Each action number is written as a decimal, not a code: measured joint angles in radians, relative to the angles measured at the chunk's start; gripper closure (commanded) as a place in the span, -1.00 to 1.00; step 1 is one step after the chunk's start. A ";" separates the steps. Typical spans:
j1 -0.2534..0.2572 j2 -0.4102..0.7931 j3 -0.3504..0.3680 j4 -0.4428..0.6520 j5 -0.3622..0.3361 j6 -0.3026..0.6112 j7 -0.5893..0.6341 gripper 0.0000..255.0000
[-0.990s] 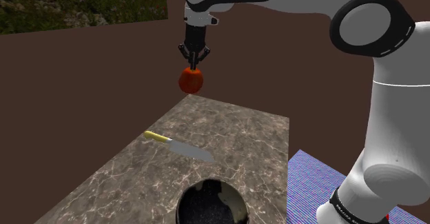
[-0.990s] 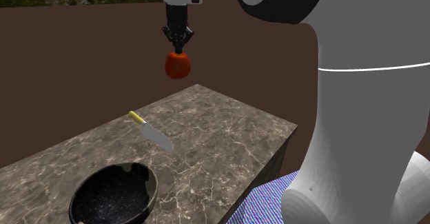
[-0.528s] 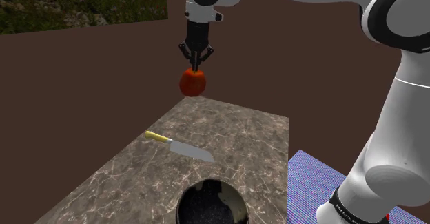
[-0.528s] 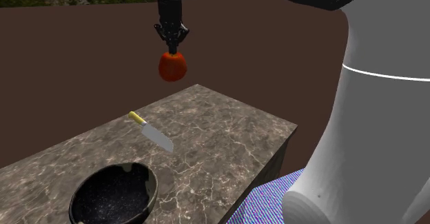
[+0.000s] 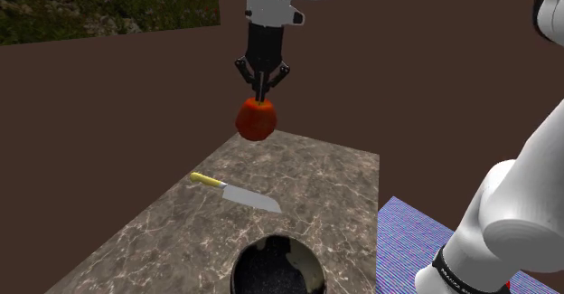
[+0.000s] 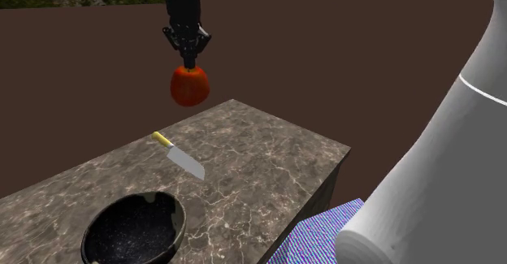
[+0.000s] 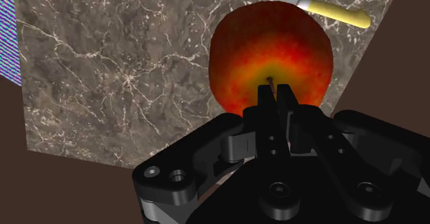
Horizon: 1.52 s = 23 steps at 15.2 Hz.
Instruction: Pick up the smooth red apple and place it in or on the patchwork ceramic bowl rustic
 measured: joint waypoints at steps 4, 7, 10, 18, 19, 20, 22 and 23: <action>0.032 -0.099 0.033 -0.084 0.025 -0.011 0.059 1.00; 0.054 -0.163 0.057 -0.141 0.045 -0.013 0.099 1.00; 0.079 -0.217 0.087 -0.164 0.065 -0.039 0.148 1.00; 0.149 -0.349 0.176 -0.216 0.129 -0.102 0.292 1.00; 0.157 -0.356 0.192 -0.210 0.135 -0.112 0.314 1.00; 0.166 -0.369 0.205 -0.215 0.144 -0.117 0.334 1.00; 0.182 -0.383 0.236 -0.210 0.158 -0.130 0.379 1.00; 0.191 -0.400 0.247 -0.221 0.169 -0.133 0.396 1.00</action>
